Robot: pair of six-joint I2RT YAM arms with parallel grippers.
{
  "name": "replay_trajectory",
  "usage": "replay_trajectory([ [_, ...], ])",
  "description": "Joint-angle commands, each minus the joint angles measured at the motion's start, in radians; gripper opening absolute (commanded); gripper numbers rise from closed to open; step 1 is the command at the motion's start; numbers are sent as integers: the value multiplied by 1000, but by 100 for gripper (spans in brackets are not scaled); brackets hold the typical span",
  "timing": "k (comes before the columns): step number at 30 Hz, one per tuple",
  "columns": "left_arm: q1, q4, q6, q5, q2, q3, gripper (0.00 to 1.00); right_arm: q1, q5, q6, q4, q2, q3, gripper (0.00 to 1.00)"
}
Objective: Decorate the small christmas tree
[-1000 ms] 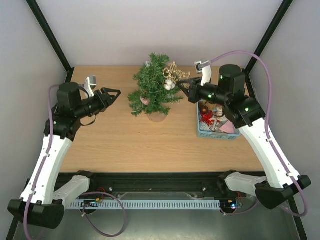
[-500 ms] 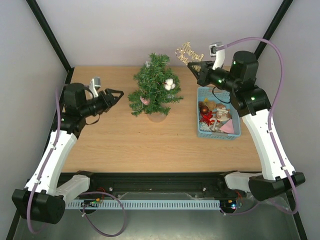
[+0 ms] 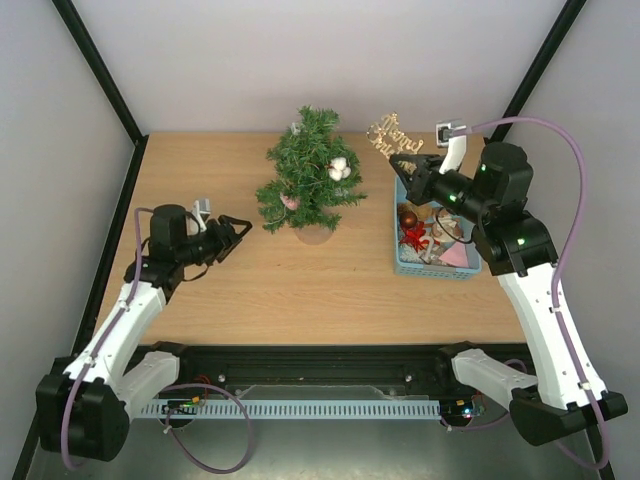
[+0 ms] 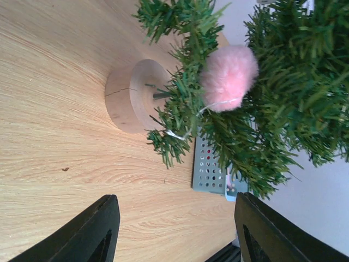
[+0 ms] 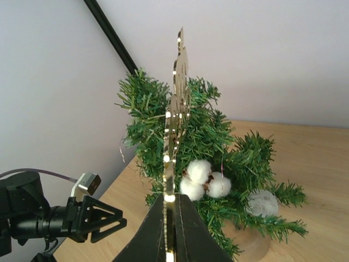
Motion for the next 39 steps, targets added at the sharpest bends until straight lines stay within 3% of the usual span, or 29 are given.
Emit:
replay_trajectory([
  [1, -13, 160, -61, -6, 36, -31, 60, -3, 3, 18, -10, -16, -22, 1],
  [8, -160, 243, -155, -120, 21, -59, 52, -3, 11, 20, -13, -27, -50, 1],
  [15, -288, 151, -203, -204, -49, 73, 44, -3, 31, 4, -32, -35, -57, 1],
  [17, -324, 143, -204, -217, -33, 110, 40, -3, 39, 6, -30, -39, -67, 1],
  [21, -379, 186, -210, -242, 28, 138, 21, -2, 42, 17, -22, -40, -76, 1],
  [23, -415, 229, -227, -252, 63, 143, 19, -3, 46, 18, -25, -40, -75, 1],
  [33, -645, 326, -254, -416, 235, 201, 23, -3, 78, -6, -70, -54, -65, 1],
  [39, -674, 370, -259, -489, 349, 208, 46, -3, 81, -11, -79, -62, -62, 1],
])
